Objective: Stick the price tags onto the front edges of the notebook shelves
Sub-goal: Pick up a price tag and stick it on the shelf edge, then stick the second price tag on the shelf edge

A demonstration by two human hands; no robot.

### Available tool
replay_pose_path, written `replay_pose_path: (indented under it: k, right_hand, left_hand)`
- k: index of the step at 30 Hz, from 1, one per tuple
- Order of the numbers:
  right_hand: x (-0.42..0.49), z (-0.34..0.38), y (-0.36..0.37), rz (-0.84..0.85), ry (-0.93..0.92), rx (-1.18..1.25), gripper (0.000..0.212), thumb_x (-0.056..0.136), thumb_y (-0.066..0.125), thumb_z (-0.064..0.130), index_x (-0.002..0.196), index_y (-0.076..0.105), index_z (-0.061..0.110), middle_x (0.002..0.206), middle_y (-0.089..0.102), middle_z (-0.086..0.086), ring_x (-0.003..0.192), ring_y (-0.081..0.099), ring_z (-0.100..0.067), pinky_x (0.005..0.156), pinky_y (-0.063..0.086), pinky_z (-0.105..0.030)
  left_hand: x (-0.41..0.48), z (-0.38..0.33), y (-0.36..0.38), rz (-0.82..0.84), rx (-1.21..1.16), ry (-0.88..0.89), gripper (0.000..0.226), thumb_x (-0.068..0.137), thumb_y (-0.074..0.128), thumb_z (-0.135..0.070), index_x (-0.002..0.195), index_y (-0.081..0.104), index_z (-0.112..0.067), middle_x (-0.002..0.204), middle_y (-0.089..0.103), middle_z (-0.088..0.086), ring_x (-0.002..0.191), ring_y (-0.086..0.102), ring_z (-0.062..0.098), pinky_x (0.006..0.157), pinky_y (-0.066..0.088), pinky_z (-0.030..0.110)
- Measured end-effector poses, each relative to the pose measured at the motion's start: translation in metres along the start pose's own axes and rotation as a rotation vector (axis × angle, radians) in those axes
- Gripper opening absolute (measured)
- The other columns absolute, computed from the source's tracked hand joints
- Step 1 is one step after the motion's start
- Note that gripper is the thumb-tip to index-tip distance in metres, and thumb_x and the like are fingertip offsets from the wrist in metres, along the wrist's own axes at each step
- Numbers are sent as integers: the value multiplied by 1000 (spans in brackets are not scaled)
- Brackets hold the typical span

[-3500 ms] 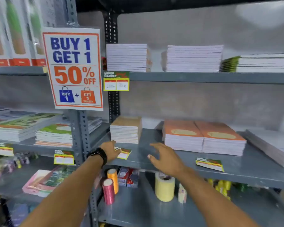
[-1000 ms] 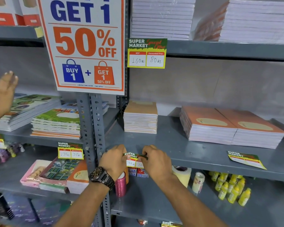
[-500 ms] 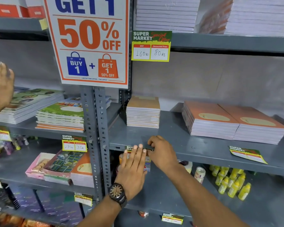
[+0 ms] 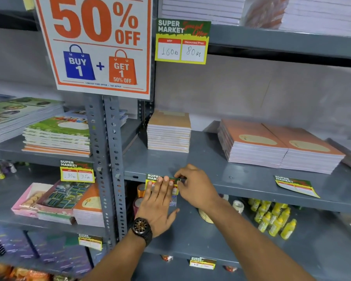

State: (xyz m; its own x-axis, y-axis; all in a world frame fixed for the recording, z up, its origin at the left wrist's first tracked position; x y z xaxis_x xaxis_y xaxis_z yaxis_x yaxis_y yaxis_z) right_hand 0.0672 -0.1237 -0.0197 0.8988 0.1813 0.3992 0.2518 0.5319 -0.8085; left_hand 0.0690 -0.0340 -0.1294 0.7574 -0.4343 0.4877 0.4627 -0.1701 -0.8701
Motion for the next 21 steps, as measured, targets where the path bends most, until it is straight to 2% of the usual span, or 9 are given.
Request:
replay_pose_path:
  k: [2,5,8,11,13,16,21]
  right_hand:
    - [0,1,0,-24,1,-10,17,83,60,15,96,69,20,94,59,2,79,60,-16,74,53,-30]
    - [-3,3,-2,-39,6,-7,18,82,60,13,95,69,20,94,60,1,78,60,-16,74,53,-30]
    - [-11,-5,-10,-62,40,90,23,81,63,11,101,70,19,92,60,5,73,56,-8,73,48,-20]
    - [-24,-25,-38,-156,81,139,24,81,65,15,104,69,20,88,61,7,73,55,-4,72,44,-12]
    - [-35,-51,-70,-238,128,124,22,80,66,14,101,71,18,88,68,2,74,59,-7,74,47,-16]
    - [-57,-105,-125,-332,235,60,22,76,65,7,95,73,14,90,74,-4,78,65,-15,76,46,-16]
    - [-101,-208,-202,-405,428,-4,18,76,63,4,86,71,16,89,72,-6,79,66,-23,82,54,-37]
  left_hand:
    - [-1,1,-1,14,6,0,99,83,46,-58,149,-7,-5,158,2,15,147,-11,31,118,4,53]
    - [-6,-6,-10,45,12,-22,96,82,47,-59,149,7,-2,159,4,18,148,-3,34,117,11,58]
    - [-7,-18,-27,7,-52,-99,91,84,44,-58,149,13,-1,159,7,20,148,3,35,116,12,61]
    - [7,-52,-53,-108,-125,-24,83,85,49,-50,147,23,-2,159,15,17,148,9,32,115,14,59]
    - [27,-85,-69,-173,-197,51,78,84,52,-45,147,28,-6,158,24,13,147,16,28,114,19,56]
    - [62,-127,-82,-173,-342,51,73,82,51,-43,146,32,-13,153,37,5,142,30,24,113,27,49]
    - [122,-190,-77,0,-528,-5,49,88,50,-38,133,49,-20,136,57,2,121,53,26,98,43,40]
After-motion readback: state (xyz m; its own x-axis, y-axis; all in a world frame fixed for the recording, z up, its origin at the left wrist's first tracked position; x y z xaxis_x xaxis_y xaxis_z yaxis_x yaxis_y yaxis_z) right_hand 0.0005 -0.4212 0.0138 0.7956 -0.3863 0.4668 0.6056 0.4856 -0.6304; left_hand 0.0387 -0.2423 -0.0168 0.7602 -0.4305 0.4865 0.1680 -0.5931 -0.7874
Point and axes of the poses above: each hand's wrist, its own x-axis towards the middle knuckle, its own y-axis out of the palm, z = x × y, the point moved 10 cm from there along x, towards the middle knuckle
